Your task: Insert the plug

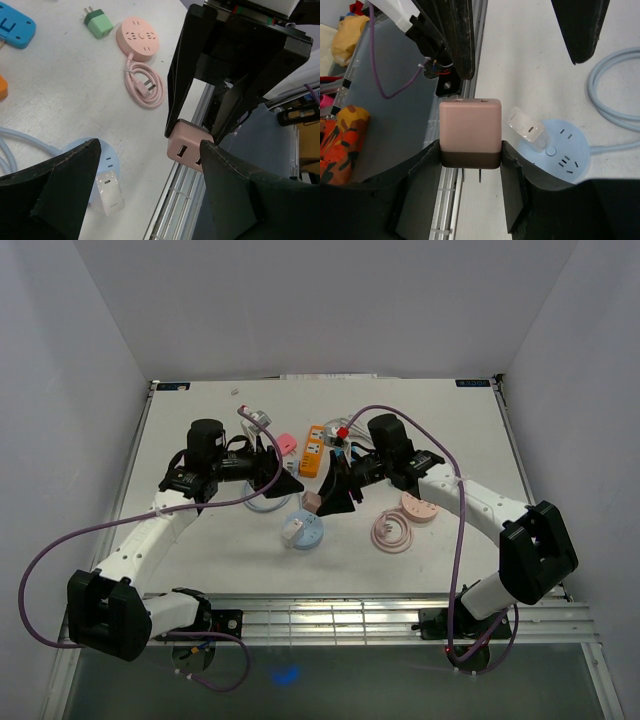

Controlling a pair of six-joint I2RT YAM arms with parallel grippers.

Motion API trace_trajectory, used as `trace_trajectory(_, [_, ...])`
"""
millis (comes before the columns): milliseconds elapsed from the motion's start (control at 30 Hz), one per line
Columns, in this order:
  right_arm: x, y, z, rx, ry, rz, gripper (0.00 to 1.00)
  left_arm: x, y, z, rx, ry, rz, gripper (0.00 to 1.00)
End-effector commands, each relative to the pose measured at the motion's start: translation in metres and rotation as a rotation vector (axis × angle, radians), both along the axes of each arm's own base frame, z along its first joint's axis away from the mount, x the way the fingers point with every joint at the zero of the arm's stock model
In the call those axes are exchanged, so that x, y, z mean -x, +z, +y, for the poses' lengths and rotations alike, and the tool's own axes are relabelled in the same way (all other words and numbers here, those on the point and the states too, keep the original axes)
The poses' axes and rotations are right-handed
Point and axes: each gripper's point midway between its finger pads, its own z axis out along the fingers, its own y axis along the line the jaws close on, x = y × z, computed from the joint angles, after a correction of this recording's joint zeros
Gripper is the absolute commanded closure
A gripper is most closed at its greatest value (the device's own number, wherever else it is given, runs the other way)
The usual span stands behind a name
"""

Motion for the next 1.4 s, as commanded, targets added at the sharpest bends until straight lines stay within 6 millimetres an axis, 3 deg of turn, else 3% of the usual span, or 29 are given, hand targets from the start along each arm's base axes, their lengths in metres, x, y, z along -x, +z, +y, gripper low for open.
trace_trajectory(0, [0.009, 0.032, 0.004, -0.094, 0.087, -0.02, 0.55, 0.022, 0.021, -0.006, 0.084, -0.123, -0.047, 0.1])
trace_trajectory(300, [0.007, 0.05, 0.011, -0.136, 0.125, -0.001, 0.55, 0.043, 0.028, -0.016, 0.132, -0.228, -0.044, 0.05])
trace_trajectory(667, [-0.001, 0.049, 0.019, -0.137, 0.136, 0.029, 0.56, 0.059, 0.027, -0.023, 0.137, -0.288, -0.063, 0.04])
trace_trajectory(1033, [-0.006, 0.047, 0.022, -0.131, 0.133, 0.04, 0.56, 0.058, 0.028, -0.024, 0.127, -0.283, -0.078, 0.28])
trace_trajectory(1367, [-0.006, 0.04, 0.019, -0.118, 0.115, 0.049, 0.56, 0.054, 0.028, -0.023, 0.109, -0.258, -0.084, 0.16])
